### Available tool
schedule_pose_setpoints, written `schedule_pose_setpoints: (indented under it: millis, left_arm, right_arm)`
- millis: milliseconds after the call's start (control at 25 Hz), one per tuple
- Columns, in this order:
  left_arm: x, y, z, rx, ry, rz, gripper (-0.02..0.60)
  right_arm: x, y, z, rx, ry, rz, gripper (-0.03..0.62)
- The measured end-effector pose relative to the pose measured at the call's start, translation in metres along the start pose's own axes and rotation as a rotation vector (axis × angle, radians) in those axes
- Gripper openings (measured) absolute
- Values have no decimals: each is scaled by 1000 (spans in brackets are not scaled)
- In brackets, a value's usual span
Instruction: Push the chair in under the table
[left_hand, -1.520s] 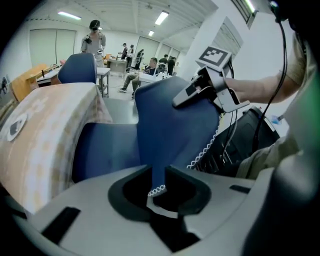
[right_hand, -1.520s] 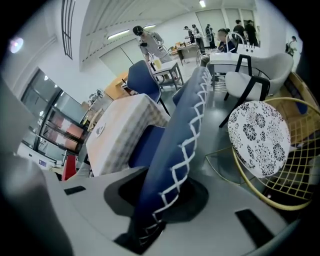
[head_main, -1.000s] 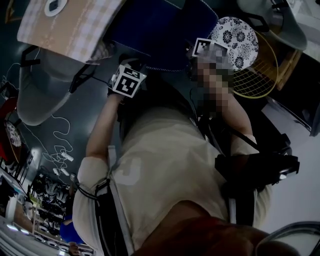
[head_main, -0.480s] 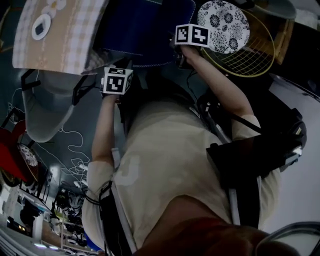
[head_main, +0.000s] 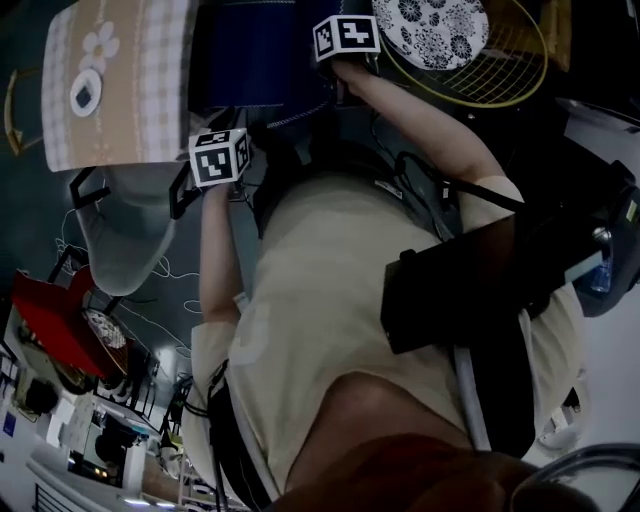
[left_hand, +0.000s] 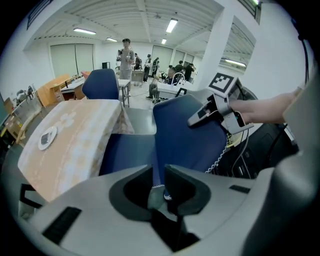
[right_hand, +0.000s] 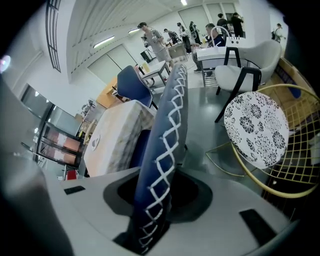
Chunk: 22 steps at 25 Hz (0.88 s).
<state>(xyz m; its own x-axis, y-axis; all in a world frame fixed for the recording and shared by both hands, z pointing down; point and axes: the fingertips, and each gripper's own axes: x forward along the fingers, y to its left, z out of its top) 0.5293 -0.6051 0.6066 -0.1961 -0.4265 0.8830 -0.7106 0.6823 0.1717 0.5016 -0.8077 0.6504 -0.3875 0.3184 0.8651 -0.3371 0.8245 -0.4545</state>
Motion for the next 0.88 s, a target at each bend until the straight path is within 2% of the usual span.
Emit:
schedule_pose_setpoints:
  millis: [360, 560, 680, 880]
  left_arm:
    - [-8, 15, -13, -53, 36, 60, 71]
    - [-18, 12, -5, -105, -11, 90, 71]
    - [-30, 16, 7, -136, -65, 134, 71]
    - [-42, 17, 11, -160, -99, 147, 71]
  right_arm:
    - [2, 1, 0, -14, 12, 5, 118]
    - [-3, 0, -1, -102, 50, -20, 161]
    - [-18, 7, 7, -150, 37, 32, 187]
    - [-69, 7, 17, -125, -42, 89, 187]
